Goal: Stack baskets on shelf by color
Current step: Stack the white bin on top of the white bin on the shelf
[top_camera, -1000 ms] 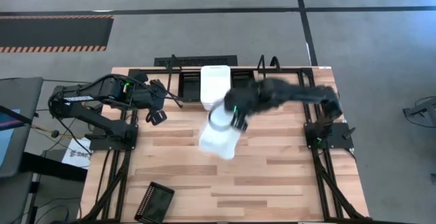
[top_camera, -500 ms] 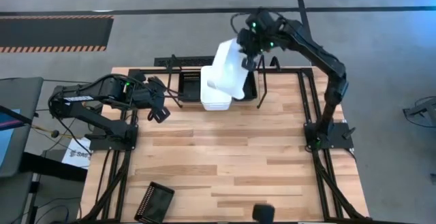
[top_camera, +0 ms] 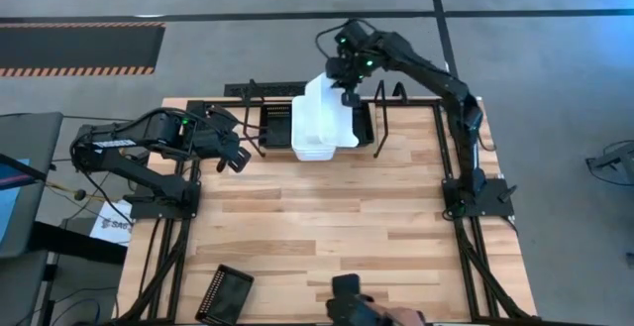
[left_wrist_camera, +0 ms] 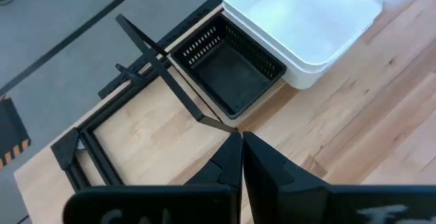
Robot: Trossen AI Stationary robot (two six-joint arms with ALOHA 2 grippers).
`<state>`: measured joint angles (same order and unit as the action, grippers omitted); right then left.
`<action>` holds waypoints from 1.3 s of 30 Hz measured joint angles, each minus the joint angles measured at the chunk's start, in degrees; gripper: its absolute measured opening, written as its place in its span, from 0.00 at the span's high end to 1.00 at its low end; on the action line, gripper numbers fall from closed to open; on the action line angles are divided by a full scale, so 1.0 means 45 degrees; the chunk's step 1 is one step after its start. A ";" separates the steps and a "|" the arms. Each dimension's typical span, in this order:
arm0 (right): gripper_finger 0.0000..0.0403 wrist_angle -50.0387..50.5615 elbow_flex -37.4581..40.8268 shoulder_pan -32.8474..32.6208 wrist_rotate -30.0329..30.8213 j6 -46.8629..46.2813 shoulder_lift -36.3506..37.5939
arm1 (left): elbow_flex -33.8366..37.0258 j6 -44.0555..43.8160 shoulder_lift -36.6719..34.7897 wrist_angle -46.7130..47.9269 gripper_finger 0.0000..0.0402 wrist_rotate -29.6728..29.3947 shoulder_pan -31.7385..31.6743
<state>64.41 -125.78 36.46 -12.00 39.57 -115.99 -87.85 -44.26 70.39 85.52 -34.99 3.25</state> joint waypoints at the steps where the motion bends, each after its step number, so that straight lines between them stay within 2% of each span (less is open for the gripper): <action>1: 1.00 -0.0123 -0.0004 -0.0052 -0.0032 0.0163 -0.0204 | 0.0000 -0.0028 0.0000 0.0000 1.00 -0.0013 0.0000; 10: 1.00 -0.0929 -0.2052 -0.0615 0.0125 0.0870 -0.1889 | 0.0000 -0.0566 0.0000 -0.0026 1.00 -0.0042 0.0000; 12: 1.00 -0.1907 -0.1909 -0.0649 0.0374 0.0894 -0.1908 | 0.0000 -0.0571 0.0000 -0.0026 1.00 -0.0042 -0.0001; 15: 1.00 -0.2027 -0.1919 -0.0681 0.0385 0.0889 -0.1910 | 0.0000 -0.0574 0.0000 -0.0026 1.00 -0.0037 -0.0003; 23: 1.00 0.0160 -0.1910 -0.0297 0.1122 0.0865 -0.2010 | 0.0000 -0.0789 0.0000 -0.0028 1.00 0.0009 0.0000; 27: 1.00 0.0237 -0.1914 -0.0117 0.1352 0.0469 -0.2010 | 0.0000 -0.0794 0.0000 -0.0026 1.00 -0.0013 0.0000; 36: 1.00 -0.1935 -0.1914 -0.0105 0.1354 0.0199 -0.2010 | 0.0000 -0.0799 0.0000 -0.0026 1.00 -0.0042 0.0000; 39: 1.00 -0.1933 -0.1914 -0.0182 0.1350 0.0208 -0.2010 | 0.0000 -0.0803 0.0000 -0.0026 1.00 -0.0042 0.0000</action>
<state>55.71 -134.39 35.64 -5.92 40.51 -125.03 -87.85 -47.87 70.39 85.41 -35.18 3.24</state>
